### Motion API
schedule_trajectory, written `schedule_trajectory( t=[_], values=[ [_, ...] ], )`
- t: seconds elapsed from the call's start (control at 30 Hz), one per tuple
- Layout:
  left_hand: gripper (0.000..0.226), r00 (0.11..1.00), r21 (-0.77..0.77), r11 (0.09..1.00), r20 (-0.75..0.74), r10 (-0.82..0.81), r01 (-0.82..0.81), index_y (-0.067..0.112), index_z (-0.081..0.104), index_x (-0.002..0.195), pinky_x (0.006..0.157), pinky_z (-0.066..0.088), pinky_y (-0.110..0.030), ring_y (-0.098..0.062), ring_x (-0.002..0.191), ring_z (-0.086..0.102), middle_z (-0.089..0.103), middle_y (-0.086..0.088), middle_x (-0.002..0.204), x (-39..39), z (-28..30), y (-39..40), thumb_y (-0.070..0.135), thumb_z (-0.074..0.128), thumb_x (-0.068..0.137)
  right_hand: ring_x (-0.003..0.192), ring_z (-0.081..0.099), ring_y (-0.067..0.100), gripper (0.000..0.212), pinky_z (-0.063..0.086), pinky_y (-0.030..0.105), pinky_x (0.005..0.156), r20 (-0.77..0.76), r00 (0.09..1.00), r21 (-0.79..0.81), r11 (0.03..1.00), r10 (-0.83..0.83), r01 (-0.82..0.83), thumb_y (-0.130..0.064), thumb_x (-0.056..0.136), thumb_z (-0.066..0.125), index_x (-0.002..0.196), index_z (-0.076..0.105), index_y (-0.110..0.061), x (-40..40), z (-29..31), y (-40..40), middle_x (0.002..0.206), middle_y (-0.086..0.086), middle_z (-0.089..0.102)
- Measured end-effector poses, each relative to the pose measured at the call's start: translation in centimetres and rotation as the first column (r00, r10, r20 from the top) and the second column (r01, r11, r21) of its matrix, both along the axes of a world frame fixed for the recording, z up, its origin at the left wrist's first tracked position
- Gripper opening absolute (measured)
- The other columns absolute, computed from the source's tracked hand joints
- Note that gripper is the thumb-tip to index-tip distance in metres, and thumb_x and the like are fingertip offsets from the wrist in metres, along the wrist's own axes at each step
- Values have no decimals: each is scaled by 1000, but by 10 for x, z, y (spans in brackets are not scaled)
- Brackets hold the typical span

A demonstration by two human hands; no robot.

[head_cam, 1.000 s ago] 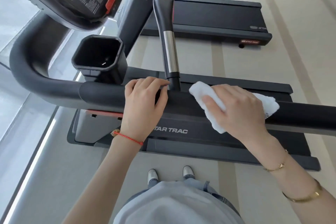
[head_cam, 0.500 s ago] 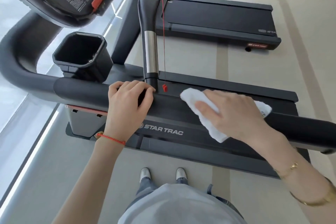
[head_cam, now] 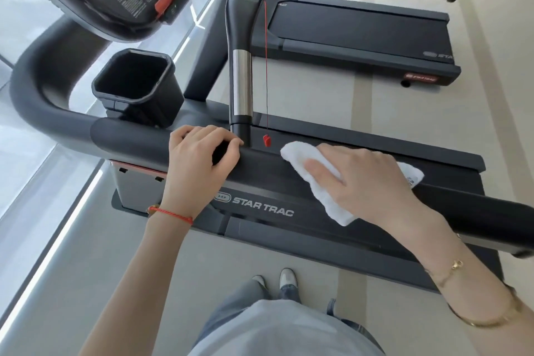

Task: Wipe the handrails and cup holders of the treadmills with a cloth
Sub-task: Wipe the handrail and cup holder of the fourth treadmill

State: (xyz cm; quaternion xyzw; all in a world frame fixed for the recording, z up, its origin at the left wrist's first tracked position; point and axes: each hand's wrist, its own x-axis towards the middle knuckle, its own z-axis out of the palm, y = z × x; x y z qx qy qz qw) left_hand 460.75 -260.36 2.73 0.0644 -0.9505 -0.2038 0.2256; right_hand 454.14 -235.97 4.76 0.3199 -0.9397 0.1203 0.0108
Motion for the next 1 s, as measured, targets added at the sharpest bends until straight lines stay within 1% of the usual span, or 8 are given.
schedule_trajectory(
  t=[0.17, 0.3, 0.37, 0.43, 0.53, 0.73, 0.9, 1.0],
  values=[
    [22, 1000, -15, 1000, -12, -9, 9, 19, 70, 85, 97, 27, -28, -12, 80, 60, 70, 11, 84, 0, 1, -1, 25, 52, 97, 65, 48, 28, 43, 29, 35, 61, 91, 993, 27, 997, -76, 74, -57, 95, 25, 75, 48, -27, -10, -1, -46, 60, -7, 44],
    [20, 1000, -5, 1000, -17, -17, 17, 16, 69, 84, 93, 26, -28, -15, 77, 59, 70, 8, 83, 0, 2, 0, 24, 54, 96, 56, 49, 27, 39, 24, 31, 53, -216, 969, -56, 992, -121, 111, -49, 96, 29, 71, 43, -23, 8, -14, -68, 57, -6, 41],
    [21, 1000, 7, 1000, -11, -8, 8, 16, 69, 84, 90, 26, -28, -16, 77, 59, 69, 7, 82, 0, 2, 1, 24, 54, 96, 61, 55, 23, 39, 34, 31, 53, -330, 932, -176, 980, -150, 95, -45, 98, 36, 75, 54, -20, 21, -23, -62, 63, -5, 53],
    [22, 1000, 24, 1000, 3, -14, 14, 16, 70, 85, 90, 26, -28, -17, 78, 58, 69, 6, 82, -1, 3, 2, 24, 53, 96, 78, 62, 21, 35, 48, 32, 69, -417, 897, -239, 970, -148, 49, -43, 100, 44, 90, 66, -16, 30, -31, -53, 80, -3, 65],
    [23, 999, 39, 998, 17, -40, 39, 18, 70, 89, 93, 25, -29, -18, 81, 59, 68, 7, 83, 0, 4, 3, 24, 50, 98, 90, 65, 21, 31, 51, 32, 83, -501, 841, -259, 963, -203, 78, -40, 97, 52, 97, 69, -14, 34, -39, -26, 92, -2, 70],
    [24, 998, 78, 995, 11, -58, 57, 17, 72, 97, 101, 31, -34, -19, 84, 61, 71, 5, 87, 3, 6, 7, 17, 48, 99, 60, 50, 25, 36, 36, 34, 61, -435, 780, -329, 886, -450, 328, -36, 95, 44, 63, 47, -18, 32, -29, -32, 58, 0, 52],
    [24, 999, 110, 993, 14, -42, 40, 17, 72, 99, 99, 33, -34, -19, 85, 62, 71, 5, 86, 4, 8, 10, 15, 48, 99, 75, 58, 25, 39, 46, 39, 71, -412, 873, -272, 950, -260, 154, -42, 100, 43, 91, 68, -13, 38, -33, -59, 80, 1, 66],
    [22, 997, 129, 989, 12, -81, 79, 15, 72, 99, 101, 39, -42, -20, 86, 63, 71, 4, 89, 4, 10, 22, 13, 50, 97, 75, 59, 25, 38, 46, 38, 72, -430, 866, -258, 954, -256, 154, -42, 99, 45, 89, 68, -13, 37, -33, -28, 80, 1, 66]
  ],
)
